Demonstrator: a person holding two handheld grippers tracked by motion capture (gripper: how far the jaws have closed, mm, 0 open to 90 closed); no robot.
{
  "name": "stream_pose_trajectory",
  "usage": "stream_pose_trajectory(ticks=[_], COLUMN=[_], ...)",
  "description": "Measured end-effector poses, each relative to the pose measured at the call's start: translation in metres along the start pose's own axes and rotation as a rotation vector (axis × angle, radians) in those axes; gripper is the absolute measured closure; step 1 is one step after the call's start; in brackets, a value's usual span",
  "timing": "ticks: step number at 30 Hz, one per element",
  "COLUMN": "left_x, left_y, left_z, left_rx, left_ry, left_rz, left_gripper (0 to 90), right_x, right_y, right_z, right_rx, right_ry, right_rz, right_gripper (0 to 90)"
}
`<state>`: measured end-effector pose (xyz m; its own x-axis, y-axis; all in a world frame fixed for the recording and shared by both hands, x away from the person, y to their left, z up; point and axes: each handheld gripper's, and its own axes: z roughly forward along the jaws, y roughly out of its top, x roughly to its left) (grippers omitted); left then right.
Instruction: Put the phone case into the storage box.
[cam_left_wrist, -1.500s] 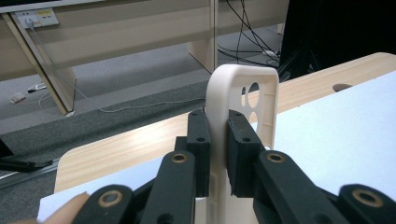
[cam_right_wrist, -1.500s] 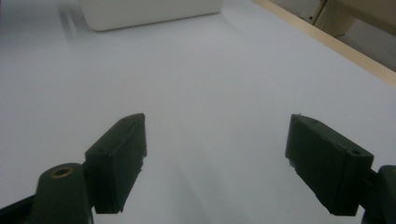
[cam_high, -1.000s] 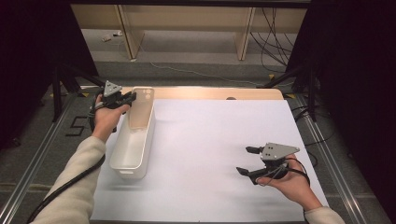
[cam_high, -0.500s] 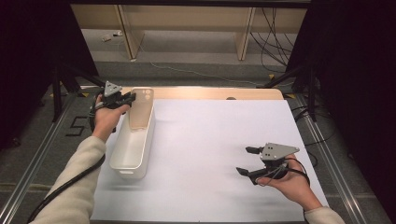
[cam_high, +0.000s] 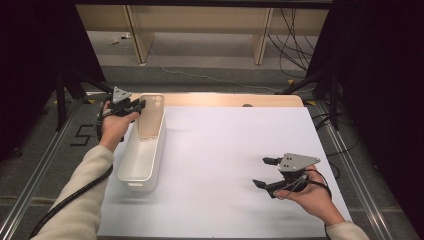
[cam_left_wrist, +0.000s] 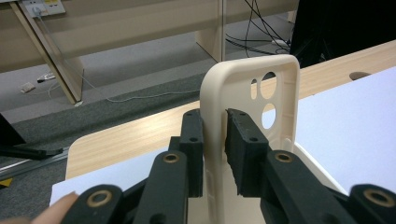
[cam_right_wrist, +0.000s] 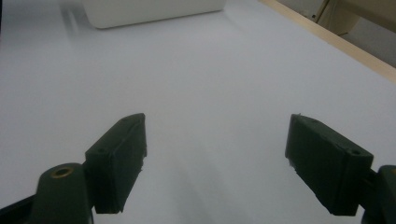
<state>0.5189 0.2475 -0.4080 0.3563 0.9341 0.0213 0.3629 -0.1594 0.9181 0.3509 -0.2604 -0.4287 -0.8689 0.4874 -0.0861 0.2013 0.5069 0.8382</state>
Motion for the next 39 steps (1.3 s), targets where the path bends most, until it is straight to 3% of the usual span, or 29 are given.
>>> stream_pose_trajectory(ticks=[20,29,33,39], left_x=[-0.0007,-0.0037,-0.0036,-0.0010], left_y=[-0.0012,-0.0028,-0.0021,0.0009], left_z=[0.0063,0.0073,0.0052,-0.0012], left_rx=[0.024,0.039,0.036,0.013], left_ry=[0.033,0.048,0.060,0.061], left_rz=[0.012,0.040,0.034,0.023], left_gripper=[70.1,57.8,51.9,51.3], right_x=[-0.0002,-0.0002,-0.0003,-0.0003], right_y=[0.0000,-0.0001,-0.0001,0.0002], right_z=[0.0002,-0.0006,-0.0006,-0.0007], right_rx=[0.000,0.001,0.001,0.001], right_ry=[0.001,0.001,0.001,0.000], right_rz=[-0.001,0.003,0.004,0.002], right_gripper=[22.0,21.9,21.9,21.9])
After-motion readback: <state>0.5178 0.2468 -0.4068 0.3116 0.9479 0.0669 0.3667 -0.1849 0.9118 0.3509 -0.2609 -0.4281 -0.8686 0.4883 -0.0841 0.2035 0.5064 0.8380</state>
